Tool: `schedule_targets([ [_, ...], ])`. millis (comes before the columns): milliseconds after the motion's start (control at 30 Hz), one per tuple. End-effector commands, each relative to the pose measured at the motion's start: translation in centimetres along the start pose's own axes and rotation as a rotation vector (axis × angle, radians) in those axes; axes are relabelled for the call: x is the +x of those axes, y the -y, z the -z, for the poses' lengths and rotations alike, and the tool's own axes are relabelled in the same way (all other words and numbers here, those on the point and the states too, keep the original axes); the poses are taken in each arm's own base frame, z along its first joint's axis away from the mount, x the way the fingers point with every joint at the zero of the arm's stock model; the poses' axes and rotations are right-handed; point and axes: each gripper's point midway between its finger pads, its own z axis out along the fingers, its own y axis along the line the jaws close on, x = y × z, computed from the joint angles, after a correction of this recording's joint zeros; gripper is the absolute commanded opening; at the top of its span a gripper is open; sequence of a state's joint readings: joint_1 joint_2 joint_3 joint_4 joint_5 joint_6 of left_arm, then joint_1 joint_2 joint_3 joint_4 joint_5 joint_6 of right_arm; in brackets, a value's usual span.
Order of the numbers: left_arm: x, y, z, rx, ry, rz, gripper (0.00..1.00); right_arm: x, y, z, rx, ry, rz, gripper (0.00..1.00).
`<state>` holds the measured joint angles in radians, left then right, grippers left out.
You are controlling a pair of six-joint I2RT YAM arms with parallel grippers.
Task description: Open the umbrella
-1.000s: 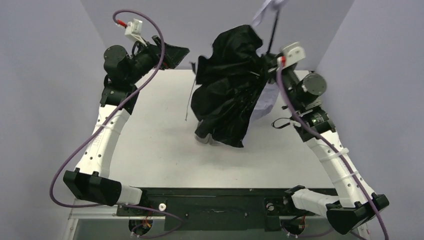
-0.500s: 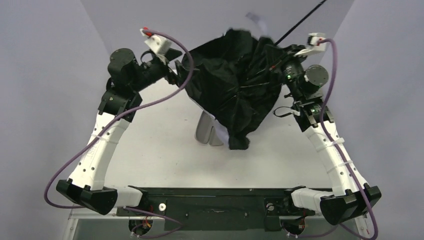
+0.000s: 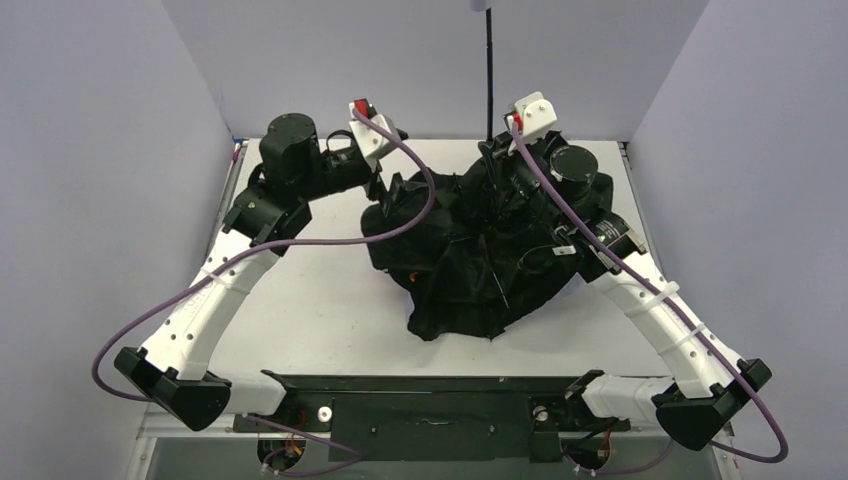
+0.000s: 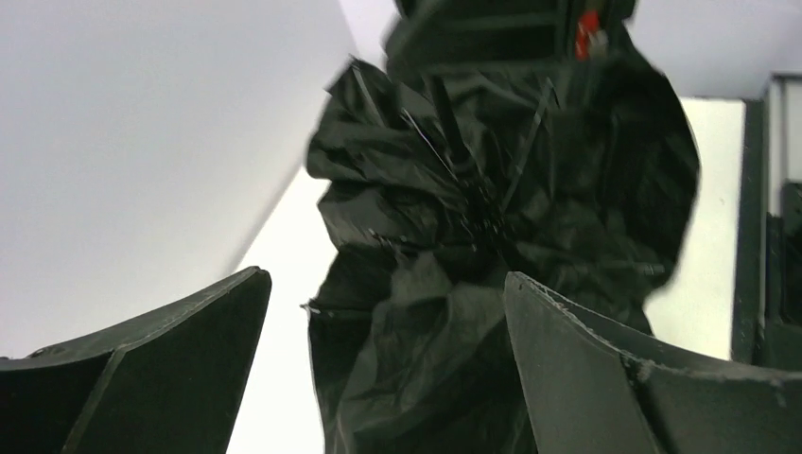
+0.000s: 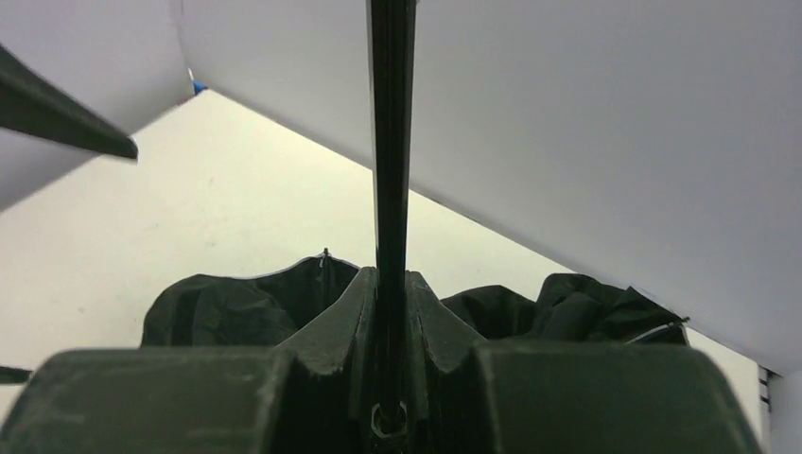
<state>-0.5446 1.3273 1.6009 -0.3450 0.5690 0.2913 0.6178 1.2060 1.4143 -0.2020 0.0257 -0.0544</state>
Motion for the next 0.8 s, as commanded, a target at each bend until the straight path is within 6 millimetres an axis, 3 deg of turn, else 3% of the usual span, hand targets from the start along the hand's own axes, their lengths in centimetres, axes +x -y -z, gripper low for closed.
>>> schedule_targets([
  [0,0.8,2.9,-1.2,0.104,0.07,-0.053,0.85,-3.8,1.2,2.8,0.027,0.094,0.063,0.0],
  [100,1.8,4.1,-2.8,0.133,0.065,-0.038,0.72,-4.1,0.1,3.2,-0.024,0.132,0.019,0.0],
  [200,3.4,4.8,-5.0,0.138,0.045,-0.041,0.56,-2.9,-1.1,3.3,-0.083,0.116,0.0,0.0],
  [233,3.1,5.3,-5.6,0.148,0.063,-0.057,0.52,-2.6,-1.2,3.3,-0.086,0.107,-0.01,0.0],
  [333,4.8,6.3,-7.7,0.18,0.07,-0.072,0.37,-2.0,-1.2,3.4,-0.087,0.101,-0.014,0.0],
  [467,7.6,7.4,-9.2,0.219,0.053,-0.1,0.33,-3.1,-1.4,3.8,-0.112,0.132,-0.035,0.0],
  [700,15.5,6.0,-8.3,0.201,-0.118,-0.011,0.24,-6.3,-1.4,5.1,-0.145,0.237,-0.119,0.0],
  [767,14.7,4.7,-7.4,0.172,-0.095,0.035,0.23,-6.9,-1.1,5.3,-0.138,0.26,-0.134,0.0],
])
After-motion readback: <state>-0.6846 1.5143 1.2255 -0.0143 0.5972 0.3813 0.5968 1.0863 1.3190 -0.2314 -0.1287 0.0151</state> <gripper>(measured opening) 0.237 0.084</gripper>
